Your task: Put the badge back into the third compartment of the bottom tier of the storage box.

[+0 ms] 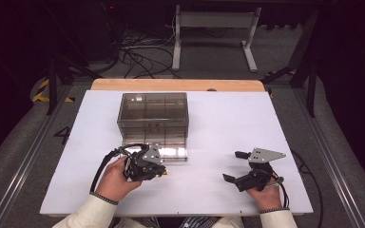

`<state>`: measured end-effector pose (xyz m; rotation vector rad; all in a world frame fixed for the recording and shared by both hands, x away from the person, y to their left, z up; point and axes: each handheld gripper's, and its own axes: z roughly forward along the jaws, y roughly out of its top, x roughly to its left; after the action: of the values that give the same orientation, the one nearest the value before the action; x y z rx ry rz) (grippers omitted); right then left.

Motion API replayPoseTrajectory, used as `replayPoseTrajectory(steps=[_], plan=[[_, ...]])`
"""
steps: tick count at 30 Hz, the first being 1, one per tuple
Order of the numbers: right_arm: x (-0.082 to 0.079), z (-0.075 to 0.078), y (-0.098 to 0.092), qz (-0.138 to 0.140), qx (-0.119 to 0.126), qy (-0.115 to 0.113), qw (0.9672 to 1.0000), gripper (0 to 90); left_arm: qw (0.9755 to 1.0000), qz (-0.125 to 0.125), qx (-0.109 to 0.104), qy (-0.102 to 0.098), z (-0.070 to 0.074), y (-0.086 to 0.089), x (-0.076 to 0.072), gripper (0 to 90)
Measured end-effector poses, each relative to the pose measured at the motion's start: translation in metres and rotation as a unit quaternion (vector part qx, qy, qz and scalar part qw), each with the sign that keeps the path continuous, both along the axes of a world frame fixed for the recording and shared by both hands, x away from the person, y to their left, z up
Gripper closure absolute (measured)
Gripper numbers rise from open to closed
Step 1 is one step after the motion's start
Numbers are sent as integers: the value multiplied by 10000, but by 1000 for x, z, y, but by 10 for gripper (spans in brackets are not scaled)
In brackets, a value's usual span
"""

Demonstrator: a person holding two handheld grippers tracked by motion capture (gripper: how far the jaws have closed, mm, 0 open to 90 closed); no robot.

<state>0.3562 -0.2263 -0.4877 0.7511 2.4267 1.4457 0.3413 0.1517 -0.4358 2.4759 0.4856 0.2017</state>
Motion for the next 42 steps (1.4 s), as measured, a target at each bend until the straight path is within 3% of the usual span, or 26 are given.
replayPoseTrajectory(steps=[23, 42], plan=[[-1, 0, 0, -1, 31, -15, 10000, 3, 9992, 388, -56, -19, 5, -10, 33, 863], [-1, 1, 0, -9, 35, -18, 10000, 3, 9973, 690, -219, 96, -3, -18, 58, 861]])
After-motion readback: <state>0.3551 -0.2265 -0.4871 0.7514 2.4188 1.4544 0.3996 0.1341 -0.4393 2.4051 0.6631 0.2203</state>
